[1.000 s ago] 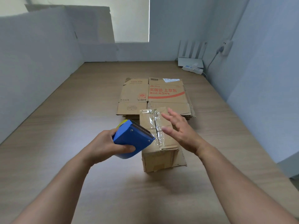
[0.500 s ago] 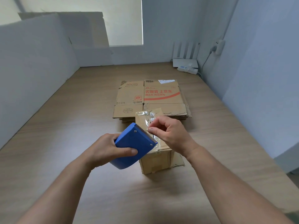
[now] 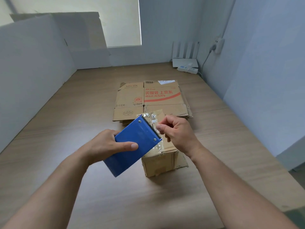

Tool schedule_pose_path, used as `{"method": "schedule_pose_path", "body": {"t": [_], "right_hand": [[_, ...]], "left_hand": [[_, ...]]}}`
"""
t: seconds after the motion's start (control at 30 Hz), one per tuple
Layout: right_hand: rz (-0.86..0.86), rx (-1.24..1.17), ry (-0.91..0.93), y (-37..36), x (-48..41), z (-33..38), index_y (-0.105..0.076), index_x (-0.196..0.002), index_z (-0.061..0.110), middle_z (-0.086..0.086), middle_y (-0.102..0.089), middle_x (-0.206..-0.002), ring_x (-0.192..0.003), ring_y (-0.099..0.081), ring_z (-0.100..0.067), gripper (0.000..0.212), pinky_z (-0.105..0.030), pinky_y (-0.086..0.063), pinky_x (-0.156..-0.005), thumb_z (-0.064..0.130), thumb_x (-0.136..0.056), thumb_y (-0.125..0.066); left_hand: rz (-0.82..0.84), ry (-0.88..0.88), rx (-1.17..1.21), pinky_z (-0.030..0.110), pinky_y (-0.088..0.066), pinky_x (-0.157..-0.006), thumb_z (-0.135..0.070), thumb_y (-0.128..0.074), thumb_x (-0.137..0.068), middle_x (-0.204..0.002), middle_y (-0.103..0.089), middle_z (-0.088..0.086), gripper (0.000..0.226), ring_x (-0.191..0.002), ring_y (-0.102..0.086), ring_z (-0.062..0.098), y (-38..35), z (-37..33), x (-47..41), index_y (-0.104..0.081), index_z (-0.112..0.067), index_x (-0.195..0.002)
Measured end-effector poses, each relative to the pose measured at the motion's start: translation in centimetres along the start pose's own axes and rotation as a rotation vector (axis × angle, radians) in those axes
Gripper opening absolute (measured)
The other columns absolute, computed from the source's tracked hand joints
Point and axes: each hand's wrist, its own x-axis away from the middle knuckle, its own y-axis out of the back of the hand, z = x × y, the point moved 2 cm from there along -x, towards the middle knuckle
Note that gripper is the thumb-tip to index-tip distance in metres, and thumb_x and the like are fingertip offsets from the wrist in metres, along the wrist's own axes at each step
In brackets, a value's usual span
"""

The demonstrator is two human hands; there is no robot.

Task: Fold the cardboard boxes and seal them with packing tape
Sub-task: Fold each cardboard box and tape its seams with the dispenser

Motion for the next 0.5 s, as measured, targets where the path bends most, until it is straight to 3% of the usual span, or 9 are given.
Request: {"method": "schedule_pose_path", "body": {"t": [0.07,0.2,0.3,0.5], "right_hand": [[-0.036,-0.104,-0.067,0.2,0.5,-0.7,-0.062,-0.068,0.01,0.005,-0.057,-0.057,-0.045,-0.045,-0.003,0.02,-0.018,-0.04,-0.043,0.007,-0.087,-0.065],[-0.272,-0.144,-0.214,4.9,2.1,-3.4,-0.062,-0.066,0.013,0.004,-0.059,-0.051,-0.041,-0.045,-0.007,0.02,-0.02,-0.038,-0.038,0.008,-0.085,-0.066],[-0.247,-0.099,-0.326,5.4,3.5,-5.4,-0.061,-0.063,0.011,0.001,-0.059,-0.051,-0.042,-0.044,-0.01,0.022,-0.022,-0.039,-0.038,0.007,-0.084,-0.067],[-0.253,-0.067,-0.409,3.9,4.2,-6.5,-0.061,-0.063,0.009,0.002,-0.058,-0.051,-0.042,-0.045,-0.009,0.023,-0.022,-0.04,-0.04,0.01,-0.086,-0.066]], "left_hand": [[0.02,0.01,-0.021,0.029,-0.049,-0.066,-0.086,-0.071,-0.02,-0.078,-0.073,-0.001,0.091,-0.07,-0.069,0.018,1.4,-0.1,0.6,-0.07,-0.019,-0.082],[0.03,0.109,-0.069,0.03,-0.049,-0.062,-0.08,-0.077,-0.022,-0.079,-0.074,0.01,0.088,-0.071,-0.071,0.027,5.2,2.6,3.4,-0.073,-0.013,-0.079],[0.062,0.254,-0.162,0.035,-0.049,-0.067,-0.079,-0.075,-0.026,-0.077,-0.074,0.01,0.094,-0.07,-0.071,0.028,5.7,4.5,4.7,-0.071,-0.007,-0.086],[0.068,0.365,-0.211,0.029,-0.048,-0.065,-0.08,-0.067,-0.033,-0.076,-0.074,0.005,0.088,-0.069,-0.071,0.023,4.5,5.3,4.4,-0.072,-0.011,-0.088]]}}
